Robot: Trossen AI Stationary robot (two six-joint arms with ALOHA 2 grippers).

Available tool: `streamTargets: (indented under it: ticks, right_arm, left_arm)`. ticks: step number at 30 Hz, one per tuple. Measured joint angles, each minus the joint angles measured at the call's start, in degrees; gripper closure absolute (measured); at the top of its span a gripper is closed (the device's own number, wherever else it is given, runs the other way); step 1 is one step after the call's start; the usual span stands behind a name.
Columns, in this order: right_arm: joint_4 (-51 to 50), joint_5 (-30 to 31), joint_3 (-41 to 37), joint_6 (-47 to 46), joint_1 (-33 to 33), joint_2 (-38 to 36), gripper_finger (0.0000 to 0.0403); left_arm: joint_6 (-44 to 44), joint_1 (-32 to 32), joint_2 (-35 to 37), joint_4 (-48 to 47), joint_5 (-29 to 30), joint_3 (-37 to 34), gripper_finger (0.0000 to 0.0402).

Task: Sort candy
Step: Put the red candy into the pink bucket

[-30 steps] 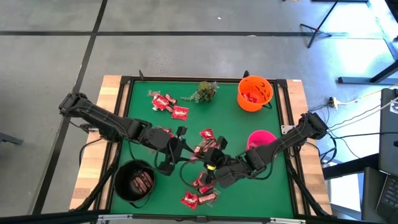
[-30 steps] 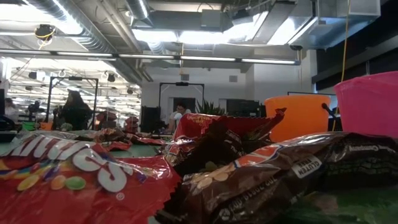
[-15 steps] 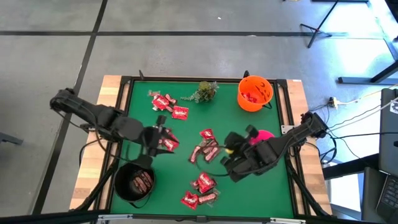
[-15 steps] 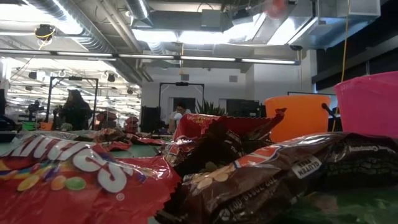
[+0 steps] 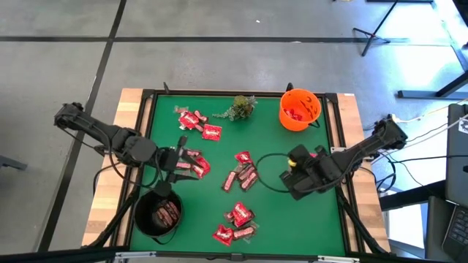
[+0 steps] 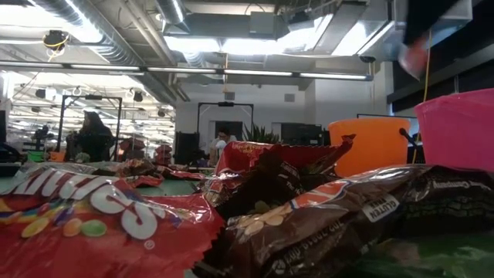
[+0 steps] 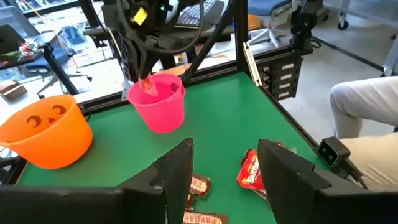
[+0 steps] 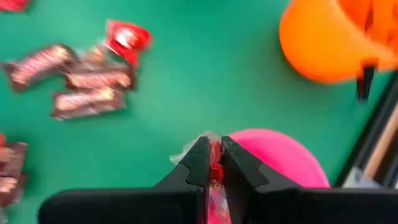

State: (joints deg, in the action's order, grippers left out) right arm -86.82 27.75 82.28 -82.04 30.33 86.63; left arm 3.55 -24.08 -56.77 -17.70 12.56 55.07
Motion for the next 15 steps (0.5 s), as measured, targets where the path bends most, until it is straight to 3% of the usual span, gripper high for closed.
streamTargets:
  ticks: [8,12,15]
  right_arm:
    - [0.97,-8.28,-12.86,-10.67,0.02,-8.73,0.0374]
    - [1.55,-11.81,-14.18,-10.74,0.03,-9.79,0.0369]
    - [2.10,-14.57,-14.20,-10.56,0.13,-9.77,0.0344]
  left_arm:
    - [-0.19,0.04,0.17,2.35,0.00,-2.51,0.0231]
    - [-0.12,0.04,0.17,2.48,0.03,-2.51,0.0231]
    - [-0.06,0.04,0.17,2.46,0.26,-2.51,0.0231]
